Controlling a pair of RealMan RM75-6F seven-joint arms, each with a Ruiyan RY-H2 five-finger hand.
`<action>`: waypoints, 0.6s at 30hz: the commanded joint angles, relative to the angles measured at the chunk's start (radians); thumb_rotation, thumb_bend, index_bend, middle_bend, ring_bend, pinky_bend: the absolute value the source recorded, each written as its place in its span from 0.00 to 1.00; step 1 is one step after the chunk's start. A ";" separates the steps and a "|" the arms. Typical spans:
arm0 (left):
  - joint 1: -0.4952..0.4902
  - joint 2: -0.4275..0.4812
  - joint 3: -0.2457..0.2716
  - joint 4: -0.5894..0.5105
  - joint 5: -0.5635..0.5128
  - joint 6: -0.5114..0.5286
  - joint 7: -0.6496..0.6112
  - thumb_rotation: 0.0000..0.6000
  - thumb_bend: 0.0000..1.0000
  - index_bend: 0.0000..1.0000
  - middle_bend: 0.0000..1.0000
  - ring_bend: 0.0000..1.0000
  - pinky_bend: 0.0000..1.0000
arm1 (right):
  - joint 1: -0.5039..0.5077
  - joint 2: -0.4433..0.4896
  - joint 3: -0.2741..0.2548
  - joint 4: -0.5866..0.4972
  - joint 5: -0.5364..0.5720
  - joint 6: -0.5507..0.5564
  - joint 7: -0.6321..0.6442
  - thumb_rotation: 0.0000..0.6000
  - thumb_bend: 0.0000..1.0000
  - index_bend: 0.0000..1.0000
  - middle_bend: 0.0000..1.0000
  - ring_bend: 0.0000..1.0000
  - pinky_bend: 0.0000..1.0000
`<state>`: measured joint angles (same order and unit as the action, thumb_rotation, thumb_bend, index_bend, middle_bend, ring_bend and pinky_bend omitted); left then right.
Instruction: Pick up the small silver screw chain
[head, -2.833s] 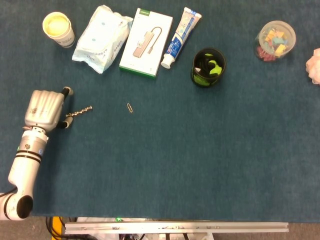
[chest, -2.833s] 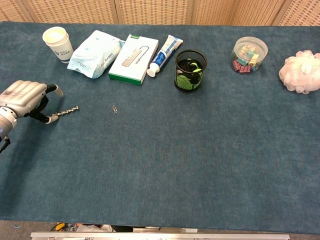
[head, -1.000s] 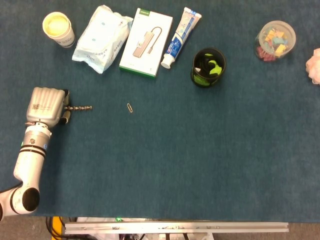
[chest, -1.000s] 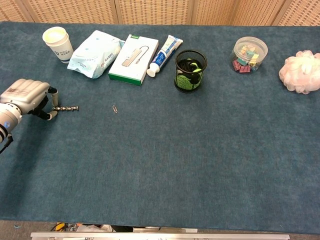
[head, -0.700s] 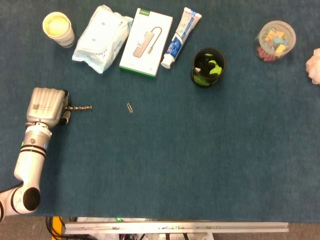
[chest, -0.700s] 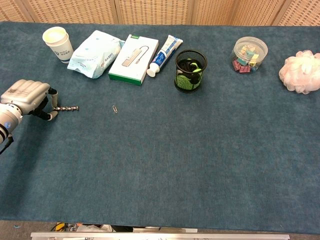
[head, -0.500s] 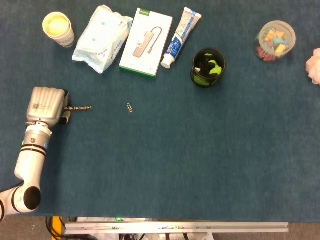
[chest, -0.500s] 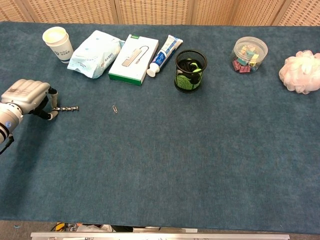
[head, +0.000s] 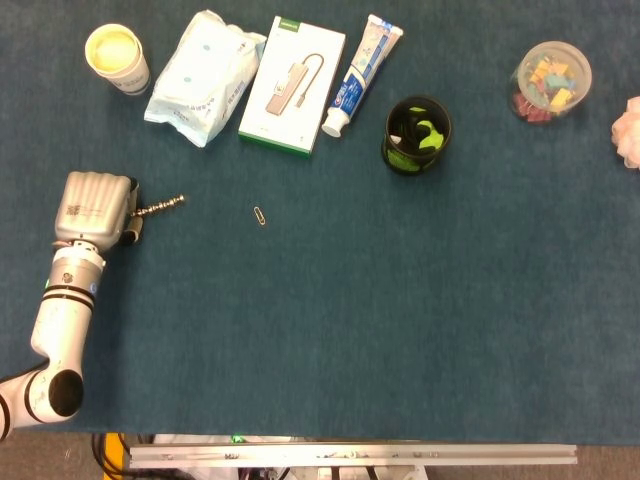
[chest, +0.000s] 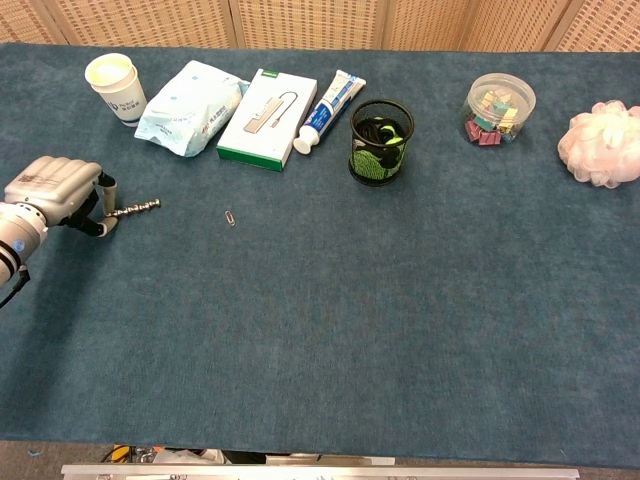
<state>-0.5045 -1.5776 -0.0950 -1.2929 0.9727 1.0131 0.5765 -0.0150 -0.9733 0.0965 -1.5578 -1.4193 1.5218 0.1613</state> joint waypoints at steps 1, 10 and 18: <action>-0.001 0.007 0.001 -0.008 -0.004 0.000 0.002 1.00 0.37 0.55 0.84 0.87 0.95 | -0.002 -0.001 0.000 0.001 -0.001 0.002 0.002 1.00 0.00 0.12 0.29 0.14 0.19; 0.000 0.027 0.004 -0.041 0.015 0.028 0.004 1.00 0.37 0.56 0.84 0.87 0.95 | -0.006 0.002 0.001 0.003 -0.005 0.010 0.011 1.00 0.00 0.12 0.30 0.14 0.19; 0.008 0.128 0.025 -0.181 0.109 0.108 0.036 1.00 0.37 0.57 0.84 0.87 0.95 | -0.007 -0.003 0.001 0.010 -0.014 0.015 0.022 1.00 0.00 0.12 0.30 0.14 0.19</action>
<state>-0.4991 -1.4812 -0.0773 -1.4359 1.0561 1.0980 0.5971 -0.0222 -0.9757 0.0975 -1.5482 -1.4329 1.5369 0.1834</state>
